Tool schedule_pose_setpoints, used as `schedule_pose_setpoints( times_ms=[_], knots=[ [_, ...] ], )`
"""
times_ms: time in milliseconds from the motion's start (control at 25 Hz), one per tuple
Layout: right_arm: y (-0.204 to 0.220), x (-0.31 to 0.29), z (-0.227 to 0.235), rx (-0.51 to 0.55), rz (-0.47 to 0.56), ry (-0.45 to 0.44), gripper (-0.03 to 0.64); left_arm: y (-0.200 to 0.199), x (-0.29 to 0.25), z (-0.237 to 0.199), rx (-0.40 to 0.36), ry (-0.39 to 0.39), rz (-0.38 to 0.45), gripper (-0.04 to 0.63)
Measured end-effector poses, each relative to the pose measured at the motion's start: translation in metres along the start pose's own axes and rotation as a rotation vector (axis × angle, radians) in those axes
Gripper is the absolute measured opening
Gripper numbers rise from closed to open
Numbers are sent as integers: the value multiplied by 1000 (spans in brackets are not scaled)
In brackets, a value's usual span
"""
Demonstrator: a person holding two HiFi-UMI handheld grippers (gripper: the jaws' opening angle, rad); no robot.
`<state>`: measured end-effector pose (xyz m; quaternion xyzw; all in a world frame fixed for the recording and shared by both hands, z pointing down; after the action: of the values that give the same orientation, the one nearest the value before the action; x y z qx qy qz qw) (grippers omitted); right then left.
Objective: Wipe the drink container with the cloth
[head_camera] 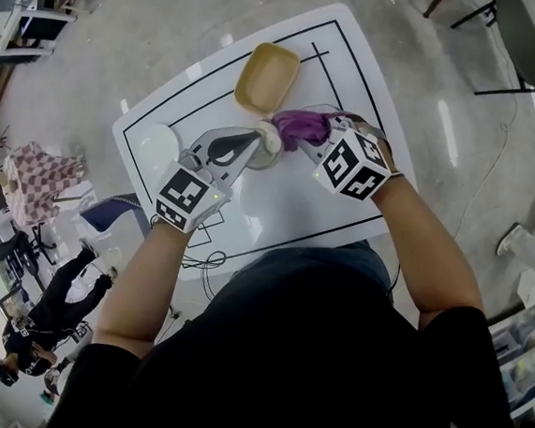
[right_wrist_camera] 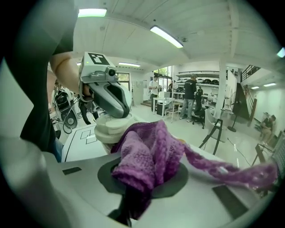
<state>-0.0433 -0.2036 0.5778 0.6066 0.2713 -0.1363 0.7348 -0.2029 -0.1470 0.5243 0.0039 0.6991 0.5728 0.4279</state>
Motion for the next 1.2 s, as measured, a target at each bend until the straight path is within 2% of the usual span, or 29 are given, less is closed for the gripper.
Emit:
schedule_pose_setpoints(
  times_ms=[160, 320, 560, 800, 1200],
  knots=[
    [14, -20, 4, -50, -9, 13, 81, 1, 0, -1, 2, 5, 11, 21],
    [33, -44, 7, -67, -67, 31, 78, 1, -1, -2, 1, 8, 15, 21],
    [60, -75, 6, 61, -211, 43, 80, 2, -2, -3, -16, 11, 16, 21],
    [66, -82, 5, 59, -218, 51, 80, 6, -2, -2, -24, 2, 29, 21],
    [63, -71, 2, 46, -236, 48, 82, 2, -1, 0, -45, -12, 6, 21]
  ],
)
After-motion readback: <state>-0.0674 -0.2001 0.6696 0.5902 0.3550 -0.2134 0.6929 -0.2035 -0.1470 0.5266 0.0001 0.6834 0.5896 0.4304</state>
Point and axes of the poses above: the fingertips, and each gripper's own axes: x backward along the fingers, z to its right, y out of its underside, the point moved 9 cm from there along x, backward along the fingers, and after that the axes turned 8 degrees about -x, right-handed, at the moved point
